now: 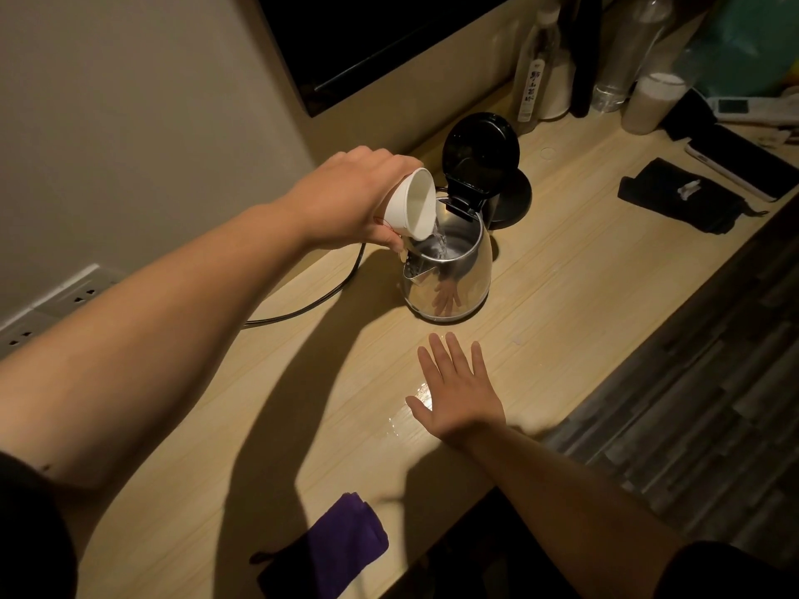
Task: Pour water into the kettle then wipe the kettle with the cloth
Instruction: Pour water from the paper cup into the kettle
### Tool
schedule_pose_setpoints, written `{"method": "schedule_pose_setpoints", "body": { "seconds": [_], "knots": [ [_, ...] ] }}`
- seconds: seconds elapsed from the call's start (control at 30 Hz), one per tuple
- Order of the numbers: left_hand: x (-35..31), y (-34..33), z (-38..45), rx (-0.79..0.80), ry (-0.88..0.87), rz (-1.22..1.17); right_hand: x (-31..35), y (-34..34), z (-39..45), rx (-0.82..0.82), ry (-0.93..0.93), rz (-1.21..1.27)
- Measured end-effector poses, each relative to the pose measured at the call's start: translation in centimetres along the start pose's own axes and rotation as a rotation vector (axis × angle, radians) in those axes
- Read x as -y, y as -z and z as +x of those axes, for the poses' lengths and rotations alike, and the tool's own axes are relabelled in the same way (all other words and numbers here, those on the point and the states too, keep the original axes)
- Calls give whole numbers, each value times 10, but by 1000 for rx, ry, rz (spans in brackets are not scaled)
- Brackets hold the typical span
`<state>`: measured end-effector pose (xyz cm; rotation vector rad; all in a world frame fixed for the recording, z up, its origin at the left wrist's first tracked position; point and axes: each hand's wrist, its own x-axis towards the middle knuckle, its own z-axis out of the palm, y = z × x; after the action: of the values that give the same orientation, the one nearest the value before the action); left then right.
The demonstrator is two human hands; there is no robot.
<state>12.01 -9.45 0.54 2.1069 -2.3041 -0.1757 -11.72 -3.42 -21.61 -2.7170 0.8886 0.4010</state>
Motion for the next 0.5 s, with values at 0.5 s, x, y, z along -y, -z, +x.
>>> {"method": "schedule_pose_setpoints", "body": {
  "seconds": [0.5],
  "knots": [
    [-2,8,5,21,-57,117,0,0,1,11,1,-23]
  ]
}}
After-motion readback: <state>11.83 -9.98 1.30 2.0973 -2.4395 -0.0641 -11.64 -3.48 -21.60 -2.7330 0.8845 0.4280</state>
